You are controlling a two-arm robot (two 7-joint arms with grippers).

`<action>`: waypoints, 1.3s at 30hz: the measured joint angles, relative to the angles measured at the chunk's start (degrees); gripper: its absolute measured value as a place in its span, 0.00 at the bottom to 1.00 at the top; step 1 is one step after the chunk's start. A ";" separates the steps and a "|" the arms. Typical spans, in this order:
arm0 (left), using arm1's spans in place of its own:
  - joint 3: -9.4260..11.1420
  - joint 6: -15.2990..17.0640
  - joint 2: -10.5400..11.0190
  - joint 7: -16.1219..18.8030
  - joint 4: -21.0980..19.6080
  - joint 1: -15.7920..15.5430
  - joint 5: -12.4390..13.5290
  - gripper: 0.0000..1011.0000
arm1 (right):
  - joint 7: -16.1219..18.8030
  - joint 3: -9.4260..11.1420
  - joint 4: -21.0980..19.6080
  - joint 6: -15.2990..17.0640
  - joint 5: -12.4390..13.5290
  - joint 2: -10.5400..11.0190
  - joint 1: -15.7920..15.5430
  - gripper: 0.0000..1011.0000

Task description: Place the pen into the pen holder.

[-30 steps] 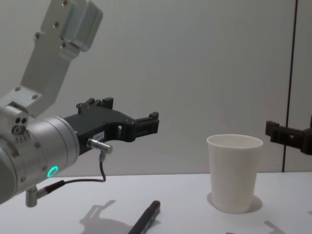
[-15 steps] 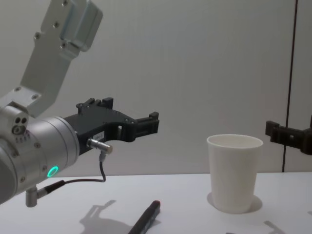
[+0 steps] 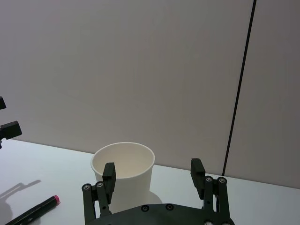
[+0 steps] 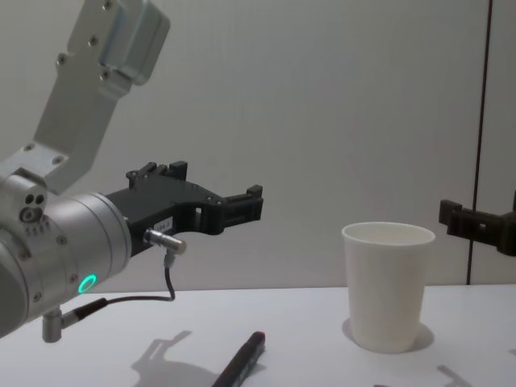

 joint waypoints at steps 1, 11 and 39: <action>0.00 0.00 0.00 0.00 0.00 0.00 0.00 0.99 | 0.00 0.00 0.00 0.00 0.00 0.00 0.00 0.99; 0.00 0.00 0.00 0.00 0.00 0.00 0.00 0.99 | 0.00 0.00 0.00 0.00 0.00 0.00 0.00 0.99; 0.00 0.00 0.00 0.00 0.00 0.00 0.00 0.99 | 4.27 0.17 -0.18 1.08 0.21 0.86 0.08 0.99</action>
